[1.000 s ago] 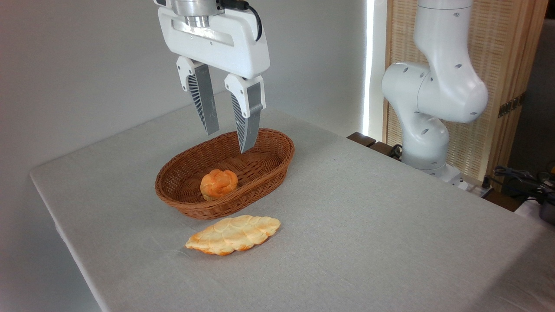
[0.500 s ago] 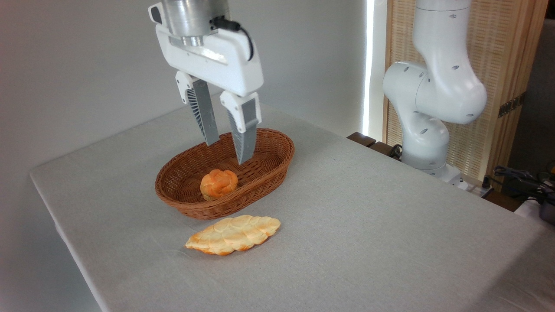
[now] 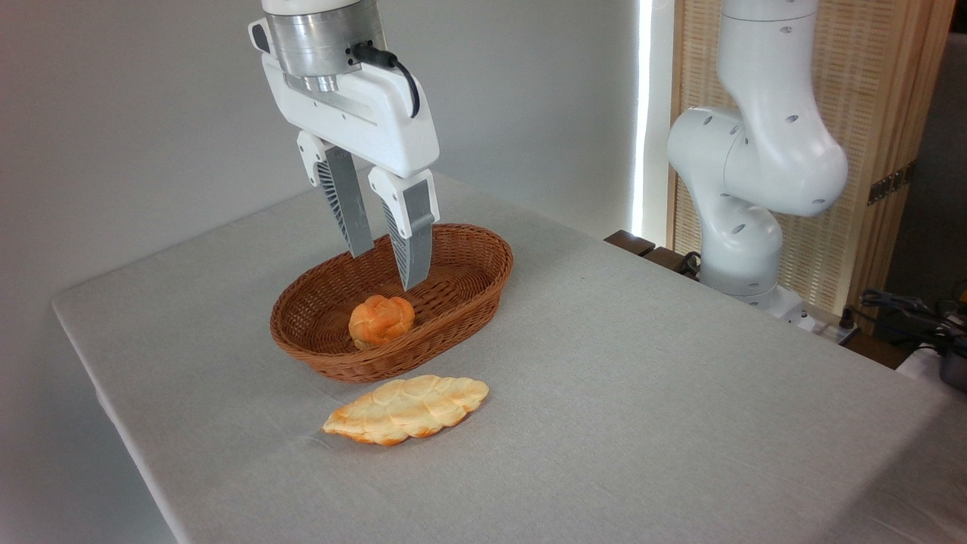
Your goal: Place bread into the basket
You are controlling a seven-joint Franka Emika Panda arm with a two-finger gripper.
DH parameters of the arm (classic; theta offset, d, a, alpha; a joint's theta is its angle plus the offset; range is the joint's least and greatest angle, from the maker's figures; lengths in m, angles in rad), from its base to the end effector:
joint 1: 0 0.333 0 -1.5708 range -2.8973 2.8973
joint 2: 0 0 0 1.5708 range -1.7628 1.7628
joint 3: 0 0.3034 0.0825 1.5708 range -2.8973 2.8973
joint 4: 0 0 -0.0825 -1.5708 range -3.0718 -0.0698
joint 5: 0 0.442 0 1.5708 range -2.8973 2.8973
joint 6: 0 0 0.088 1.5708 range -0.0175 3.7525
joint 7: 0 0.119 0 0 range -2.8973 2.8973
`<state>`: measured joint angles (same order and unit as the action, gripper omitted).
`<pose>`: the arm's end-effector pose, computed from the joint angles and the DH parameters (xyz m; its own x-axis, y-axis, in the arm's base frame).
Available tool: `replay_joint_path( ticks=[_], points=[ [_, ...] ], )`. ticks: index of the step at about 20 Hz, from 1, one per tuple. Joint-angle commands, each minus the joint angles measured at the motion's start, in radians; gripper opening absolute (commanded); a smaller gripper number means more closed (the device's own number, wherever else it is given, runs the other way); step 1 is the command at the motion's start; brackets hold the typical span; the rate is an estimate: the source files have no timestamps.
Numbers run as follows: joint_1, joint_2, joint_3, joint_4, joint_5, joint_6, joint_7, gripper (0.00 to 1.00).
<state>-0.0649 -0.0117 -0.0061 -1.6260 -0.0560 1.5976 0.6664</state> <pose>0.6081 -0.0498 0.5803 0.7418 -0.6703 0.0214 -0.6703 -0.7401 0.0542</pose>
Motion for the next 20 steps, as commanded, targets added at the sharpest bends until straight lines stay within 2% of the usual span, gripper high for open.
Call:
replay_joint_path(
  ticks=[1, 9, 12, 20],
  points=[
    [0.003, 0.003, 0.008, 0.008, -0.019, 0.048, 0.007, 1.0],
    [0.003, 0.001, 0.005, 0.003, -0.005, 0.042, 0.005, 1.0],
    [0.003, 0.001, -0.002, 0.003, 0.028, 0.041, -0.022, 1.0],
    [0.003, 0.001, -0.002, 0.005, 0.031, 0.038, -0.01, 1.0]
  ],
)
